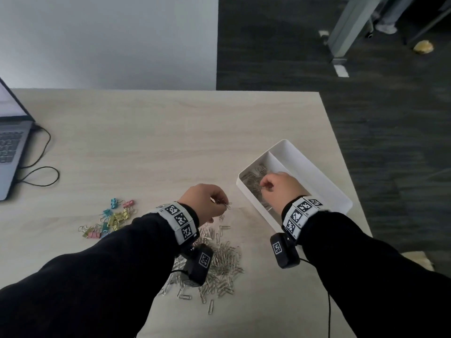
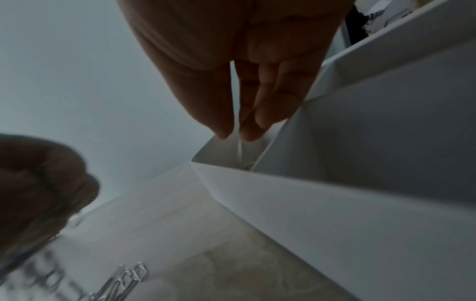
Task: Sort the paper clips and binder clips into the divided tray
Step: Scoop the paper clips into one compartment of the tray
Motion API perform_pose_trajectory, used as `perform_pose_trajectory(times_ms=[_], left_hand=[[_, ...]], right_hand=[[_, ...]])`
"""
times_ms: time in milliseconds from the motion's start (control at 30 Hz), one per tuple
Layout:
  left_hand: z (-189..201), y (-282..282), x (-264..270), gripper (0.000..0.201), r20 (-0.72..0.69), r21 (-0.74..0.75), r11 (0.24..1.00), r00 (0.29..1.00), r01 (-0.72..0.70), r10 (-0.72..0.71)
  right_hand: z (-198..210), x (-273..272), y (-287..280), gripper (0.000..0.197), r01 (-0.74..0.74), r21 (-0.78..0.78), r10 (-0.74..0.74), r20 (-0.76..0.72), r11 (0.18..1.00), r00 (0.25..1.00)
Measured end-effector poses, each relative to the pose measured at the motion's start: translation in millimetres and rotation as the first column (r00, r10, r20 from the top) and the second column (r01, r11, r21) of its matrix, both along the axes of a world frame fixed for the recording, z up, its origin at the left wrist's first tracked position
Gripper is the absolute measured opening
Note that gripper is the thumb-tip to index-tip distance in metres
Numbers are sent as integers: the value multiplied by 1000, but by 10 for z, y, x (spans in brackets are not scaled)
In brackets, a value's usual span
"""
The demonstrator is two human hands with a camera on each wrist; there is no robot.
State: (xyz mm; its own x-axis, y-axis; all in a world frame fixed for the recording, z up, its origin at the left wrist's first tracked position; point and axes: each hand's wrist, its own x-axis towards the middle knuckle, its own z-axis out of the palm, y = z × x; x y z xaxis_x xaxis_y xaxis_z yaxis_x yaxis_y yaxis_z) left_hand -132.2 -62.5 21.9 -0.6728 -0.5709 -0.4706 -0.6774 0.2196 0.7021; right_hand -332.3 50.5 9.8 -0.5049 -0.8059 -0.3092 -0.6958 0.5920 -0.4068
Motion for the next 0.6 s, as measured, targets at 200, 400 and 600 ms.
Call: perform_pose_trajectory(times_ms=[200, 400, 600], left_hand=[[175, 0, -556, 6, -91, 7, 1000, 996, -18, 19], [245, 106, -1010, 5, -174, 49, 997, 983, -57, 65], [127, 210, -991, 18, -163, 73, 996, 984, -57, 68]], right_hand=[[60, -25, 341, 9, 72, -128, -63, 72, 989, 995], [31, -8, 622, 9, 33, -149, -13, 135, 988, 991], [-31, 80, 710, 10, 97, -168, -59, 215, 981, 975]])
